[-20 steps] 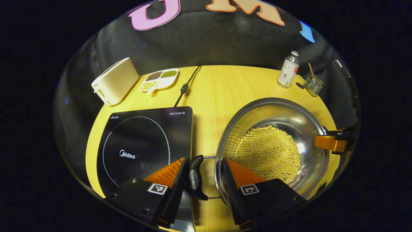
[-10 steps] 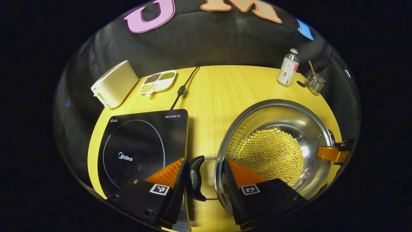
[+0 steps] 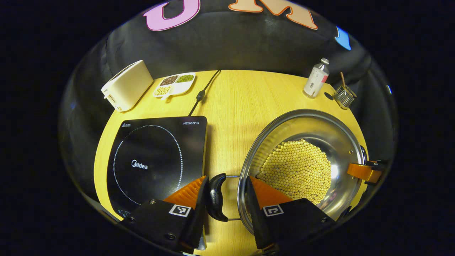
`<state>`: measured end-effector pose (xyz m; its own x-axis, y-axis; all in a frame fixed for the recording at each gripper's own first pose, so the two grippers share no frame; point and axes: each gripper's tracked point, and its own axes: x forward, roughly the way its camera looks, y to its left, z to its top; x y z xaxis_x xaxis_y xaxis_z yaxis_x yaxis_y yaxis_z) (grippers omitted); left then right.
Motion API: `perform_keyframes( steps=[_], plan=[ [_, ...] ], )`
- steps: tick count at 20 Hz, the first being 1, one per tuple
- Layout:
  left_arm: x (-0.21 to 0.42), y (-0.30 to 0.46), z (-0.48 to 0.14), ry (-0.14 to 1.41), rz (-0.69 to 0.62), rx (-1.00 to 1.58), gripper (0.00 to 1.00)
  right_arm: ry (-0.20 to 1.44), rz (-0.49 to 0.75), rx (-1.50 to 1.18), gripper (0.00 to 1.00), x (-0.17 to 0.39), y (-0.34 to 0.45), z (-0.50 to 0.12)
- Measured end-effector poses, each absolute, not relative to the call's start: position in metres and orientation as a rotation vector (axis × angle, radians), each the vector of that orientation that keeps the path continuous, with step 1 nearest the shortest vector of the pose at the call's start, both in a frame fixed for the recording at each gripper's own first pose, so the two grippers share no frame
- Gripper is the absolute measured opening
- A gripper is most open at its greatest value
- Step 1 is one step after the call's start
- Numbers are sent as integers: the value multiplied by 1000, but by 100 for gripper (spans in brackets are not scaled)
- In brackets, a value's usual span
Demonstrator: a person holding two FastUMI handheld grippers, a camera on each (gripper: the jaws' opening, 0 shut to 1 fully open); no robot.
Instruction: First push the handle of the pot to place it horizontally, then grasp the pot with both hands and set it on the induction cooktop.
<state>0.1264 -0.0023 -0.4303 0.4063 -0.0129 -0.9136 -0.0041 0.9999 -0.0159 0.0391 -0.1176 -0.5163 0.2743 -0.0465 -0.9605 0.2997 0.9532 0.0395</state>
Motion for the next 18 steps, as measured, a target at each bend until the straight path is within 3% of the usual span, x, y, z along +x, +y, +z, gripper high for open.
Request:
perform_keyframes(
  steps=[3,4,11,18],
  plan=[
    [125,12,-406,1129,3,-7,59,1256,-213,256,49,41,-104,-499],
    [125,18,-398,1120,5,10,59,1251,-201,265,43,43,-98,-495],
    [107,77,-367,1125,62,-15,59,1228,-116,288,43,57,-37,-475],
    [116,168,-372,1119,1,-1,58,1240,-154,285,43,78,55,-475]
  ],
)
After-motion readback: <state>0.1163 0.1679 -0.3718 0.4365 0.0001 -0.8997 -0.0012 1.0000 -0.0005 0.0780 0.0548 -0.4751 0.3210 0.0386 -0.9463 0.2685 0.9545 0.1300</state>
